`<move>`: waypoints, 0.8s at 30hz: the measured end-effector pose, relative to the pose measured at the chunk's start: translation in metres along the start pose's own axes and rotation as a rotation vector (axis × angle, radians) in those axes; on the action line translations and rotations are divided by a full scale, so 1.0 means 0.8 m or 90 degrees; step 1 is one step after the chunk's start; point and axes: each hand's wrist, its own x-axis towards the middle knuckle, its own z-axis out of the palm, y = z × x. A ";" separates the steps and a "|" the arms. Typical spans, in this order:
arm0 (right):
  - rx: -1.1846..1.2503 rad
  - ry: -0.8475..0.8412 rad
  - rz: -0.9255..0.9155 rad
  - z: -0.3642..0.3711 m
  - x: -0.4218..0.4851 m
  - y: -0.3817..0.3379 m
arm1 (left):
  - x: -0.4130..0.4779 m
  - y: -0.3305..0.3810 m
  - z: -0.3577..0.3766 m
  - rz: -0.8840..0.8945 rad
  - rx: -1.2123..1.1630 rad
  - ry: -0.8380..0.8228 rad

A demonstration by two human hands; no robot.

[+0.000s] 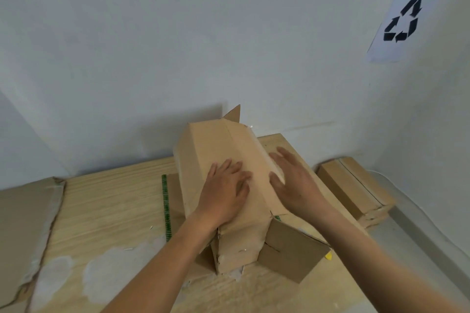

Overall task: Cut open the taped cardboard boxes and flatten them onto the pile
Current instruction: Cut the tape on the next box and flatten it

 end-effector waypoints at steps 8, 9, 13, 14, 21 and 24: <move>-0.061 -0.161 -0.092 0.063 0.007 -0.045 | -0.030 -0.031 -0.008 -0.076 -0.278 0.307; -0.075 -0.178 -0.096 0.067 0.007 -0.048 | -0.035 -0.038 -0.010 -0.111 -0.283 0.321; -0.099 -0.214 -0.094 0.074 0.010 -0.048 | -0.051 -0.063 -0.009 -0.254 -0.363 0.274; -0.096 -0.220 -0.089 0.076 0.011 -0.047 | -0.055 -0.068 -0.009 -0.299 -0.389 0.250; -0.087 -0.236 -0.089 0.074 0.009 -0.031 | -0.078 -0.097 0.006 -0.594 -0.676 0.018; -0.089 -0.233 -0.090 0.069 0.006 -0.026 | -0.079 -0.105 -0.008 -0.594 -0.646 0.026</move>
